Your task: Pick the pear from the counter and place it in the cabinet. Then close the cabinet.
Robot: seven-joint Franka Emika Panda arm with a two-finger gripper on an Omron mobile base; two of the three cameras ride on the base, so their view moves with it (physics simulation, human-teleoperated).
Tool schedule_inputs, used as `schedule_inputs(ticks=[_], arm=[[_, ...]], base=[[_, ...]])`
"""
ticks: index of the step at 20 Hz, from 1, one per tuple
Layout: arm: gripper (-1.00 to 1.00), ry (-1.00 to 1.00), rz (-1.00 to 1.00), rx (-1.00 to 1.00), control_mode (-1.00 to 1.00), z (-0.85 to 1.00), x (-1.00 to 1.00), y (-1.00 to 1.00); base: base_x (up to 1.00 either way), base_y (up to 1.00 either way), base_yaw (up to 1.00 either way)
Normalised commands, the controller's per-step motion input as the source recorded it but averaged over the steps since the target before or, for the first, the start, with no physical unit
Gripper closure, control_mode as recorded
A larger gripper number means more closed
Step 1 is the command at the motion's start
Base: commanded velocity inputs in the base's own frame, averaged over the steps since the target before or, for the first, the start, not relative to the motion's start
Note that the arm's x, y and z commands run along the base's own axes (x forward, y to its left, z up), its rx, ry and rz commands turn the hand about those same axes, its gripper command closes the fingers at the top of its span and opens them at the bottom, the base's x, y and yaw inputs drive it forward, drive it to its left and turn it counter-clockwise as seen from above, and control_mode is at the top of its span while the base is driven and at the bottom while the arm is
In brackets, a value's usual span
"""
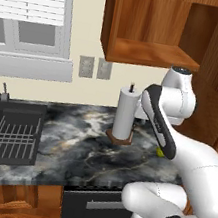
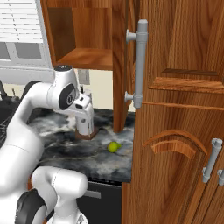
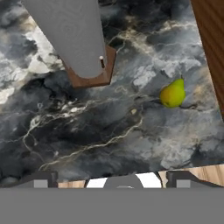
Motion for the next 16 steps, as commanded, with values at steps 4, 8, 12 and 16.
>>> schedule_inputs(ticks=[4,8,12,16], arm=[[-1.00,0.06,-0.17,-0.01,-1.00,-0.29,-0.01,-0.45],[-1.00,0.02,-0.15,-0.09,-1.00,-0.29,0.00,-0.62],[-1.00,0.05,-0.09,-0.14,-1.00,-0.24,0.22,-0.69],[-1.00,0.03,-0.06,-0.13,-1.00,-0.49,0.34,-0.32]], base=[[0.00,0.00,0.00],[0.00,0.00,0.00],[0.00,0.00,0.00],[0.00,0.00,0.00]])
